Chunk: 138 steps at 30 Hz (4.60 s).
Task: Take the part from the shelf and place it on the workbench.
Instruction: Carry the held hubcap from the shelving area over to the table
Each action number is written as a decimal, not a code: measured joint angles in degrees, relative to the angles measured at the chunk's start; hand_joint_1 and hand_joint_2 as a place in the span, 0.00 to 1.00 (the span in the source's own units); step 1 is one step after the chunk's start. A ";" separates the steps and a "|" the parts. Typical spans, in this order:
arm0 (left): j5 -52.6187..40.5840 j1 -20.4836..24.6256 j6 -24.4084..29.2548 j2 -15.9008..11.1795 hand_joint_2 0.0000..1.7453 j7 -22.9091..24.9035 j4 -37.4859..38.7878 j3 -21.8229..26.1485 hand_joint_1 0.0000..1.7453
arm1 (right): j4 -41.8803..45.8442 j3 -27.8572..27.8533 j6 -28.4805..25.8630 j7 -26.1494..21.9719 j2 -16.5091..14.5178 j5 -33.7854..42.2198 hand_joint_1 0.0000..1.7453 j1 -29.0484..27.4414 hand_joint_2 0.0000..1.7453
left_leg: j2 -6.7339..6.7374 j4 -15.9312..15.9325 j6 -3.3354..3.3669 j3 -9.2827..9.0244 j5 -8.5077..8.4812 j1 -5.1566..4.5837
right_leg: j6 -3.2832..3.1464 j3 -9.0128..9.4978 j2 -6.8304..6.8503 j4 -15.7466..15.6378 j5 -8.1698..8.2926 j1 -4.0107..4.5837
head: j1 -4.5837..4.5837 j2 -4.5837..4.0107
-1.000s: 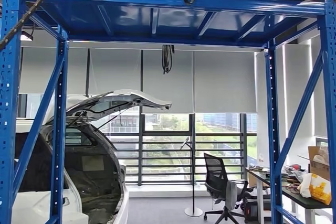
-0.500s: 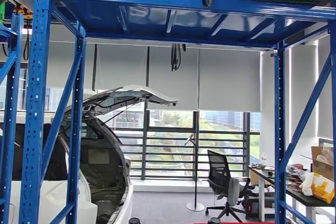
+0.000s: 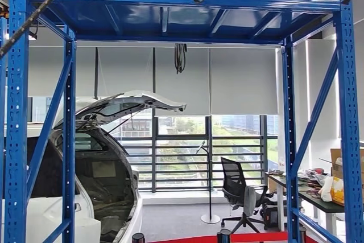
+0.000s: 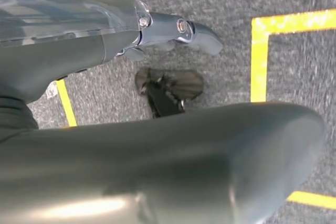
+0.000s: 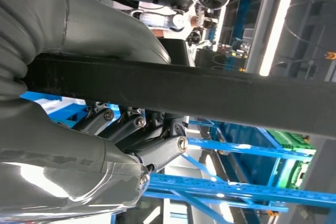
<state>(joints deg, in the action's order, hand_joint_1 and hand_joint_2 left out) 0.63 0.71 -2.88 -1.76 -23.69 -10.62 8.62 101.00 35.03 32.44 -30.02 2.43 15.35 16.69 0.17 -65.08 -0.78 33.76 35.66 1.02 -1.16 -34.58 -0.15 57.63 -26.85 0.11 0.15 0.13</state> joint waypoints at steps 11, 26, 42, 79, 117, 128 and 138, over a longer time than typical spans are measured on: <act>-0.02 0.17 -0.03 -0.03 1.00 0.17 0.00 0.02 0.00 | -0.47 -0.79 0.57 -0.11 0.25 -2.19 1.00 -0.33 1.00 | 2.02 6.65 0.92 -2.40 -5.76 -0.50 | 0.83 -0.81 3.19 1.17 0.31 0.84 | -0.02 0.00; 0.18 -0.16 0.14 -0.08 1.00 0.53 0.00 0.37 0.00 | -3.62 -0.34 0.36 1.72 1.67 -4.97 1.00 2.85 1.00 | -5.40 6.63 0.85 0.64 -8.90 -0.12 | 0.87 3.65 -3.04 0.32 -2.59 0.19 | -0.01 0.00; 1.08 -0.78 0.57 -0.84 1.00 2.16 0.00 1.40 0.00 | -4.57 2.66 -1.58 2.73 1.64 -6.83 1.00 5.88 1.00 | 2.52 6.42 0.98 -0.72 -7.34 -0.65 | 1.24 2.36 6.87 0.59 -2.27 0.49 | -0.01 0.00; 1.78 -1.75 5.63 -7.86 1.00 7.83 0.00 6.97 0.00 | -4.39 4.19 -7.17 -3.11 3.36 -10.86 1.00 2.20 1.00 | -1.72 6.01 2.04 0.81 -8.59 -0.27 | 2.15 -3.65 0.60 16.44 -10.83 -0.64 | 0.01 0.00; -2.20 -2.00 4.09 -5.68 1.00 9.73 0.00 7.03 0.00 | -4.80 3.48 -4.71 -2.93 2.90 -11.97 1.00 2.98 1.00 | -7.07 5.41 1.72 1.97 -9.26 -0.47 | -1.00 2.56 -4.24 1.40 -2.25 0.64 | 0.11 0.01; -2.51 -2.42 4.14 -5.74 1.00 9.94 0.00 6.97 0.00 | -4.68 3.80 -4.55 -3.16 2.28 -12.20 1.00 2.90 1.00 | 0.89 -1.06 -1.99 4.19 -6.41 1.01 | 0.18 3.55 4.16 -0.78 -1.80 -0.55 | 0.14 0.00; -2.58 -2.19 3.36 -5.65 1.00 8.60 0.00 7.04 0.00 | -4.46 4.28 -4.22 -3.05 2.38 -12.36 1.00 3.03 1.00 | -0.52 5.92 1.69 1.24 -8.75 0.28 | 2.56 -0.33 1.32 9.98 -9.00 -0.88 | 0.11 0.00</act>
<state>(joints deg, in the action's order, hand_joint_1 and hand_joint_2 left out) -1.95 -1.48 0.48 -7.41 -15.09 -10.62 15.66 96.54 39.31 28.22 -33.07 4.81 2.99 19.72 -0.35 -59.17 0.91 35.00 26.90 1.30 1.40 -34.90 1.17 67.62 -35.85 -0.77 0.26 0.13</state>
